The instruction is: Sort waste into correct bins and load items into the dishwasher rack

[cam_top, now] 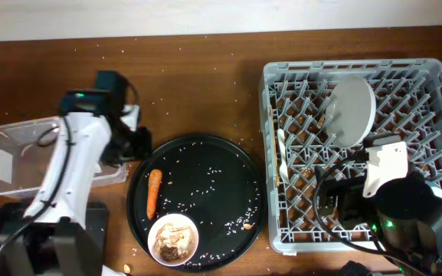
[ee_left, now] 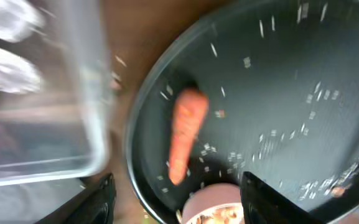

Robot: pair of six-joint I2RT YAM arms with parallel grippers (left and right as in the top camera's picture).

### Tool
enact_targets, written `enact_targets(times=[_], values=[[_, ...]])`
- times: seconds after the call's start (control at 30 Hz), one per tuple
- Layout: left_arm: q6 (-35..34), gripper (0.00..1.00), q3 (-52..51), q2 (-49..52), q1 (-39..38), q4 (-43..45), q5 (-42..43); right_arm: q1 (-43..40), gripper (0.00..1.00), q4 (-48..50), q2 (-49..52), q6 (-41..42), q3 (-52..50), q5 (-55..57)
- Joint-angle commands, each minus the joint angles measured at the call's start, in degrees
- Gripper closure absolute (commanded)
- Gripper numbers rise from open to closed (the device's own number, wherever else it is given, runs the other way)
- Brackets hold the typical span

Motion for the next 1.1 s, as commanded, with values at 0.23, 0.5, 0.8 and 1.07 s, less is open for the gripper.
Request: enact_targets(times=[0.23, 0.5, 0.8, 1.07], values=[[-7.2, 0.58, -32.7, -0.3, -9.9, 30.0, -5.6, 0.3, 0.01, 0.1, -0.2, 0.5, -0.1, 0.9], [-7.2, 0.87, 5.6, -2.0, -4.9, 2.8, -13.8, 0.3, 0.01, 0.1, -0.2, 0.5, -0.1, 0.9], [-7.8, 0.23, 11.5, 0.1, 17.1, 2.6, -4.5, 0.3, 0.01, 0.1, -0.2, 0.5, 0.0, 0.9], [-19.0, 0.89, 0.7, -7.4, 14.0, -10.9, -8.7, 0.3, 0.01, 0.1, -0.2, 0.5, -0.1, 0.9]])
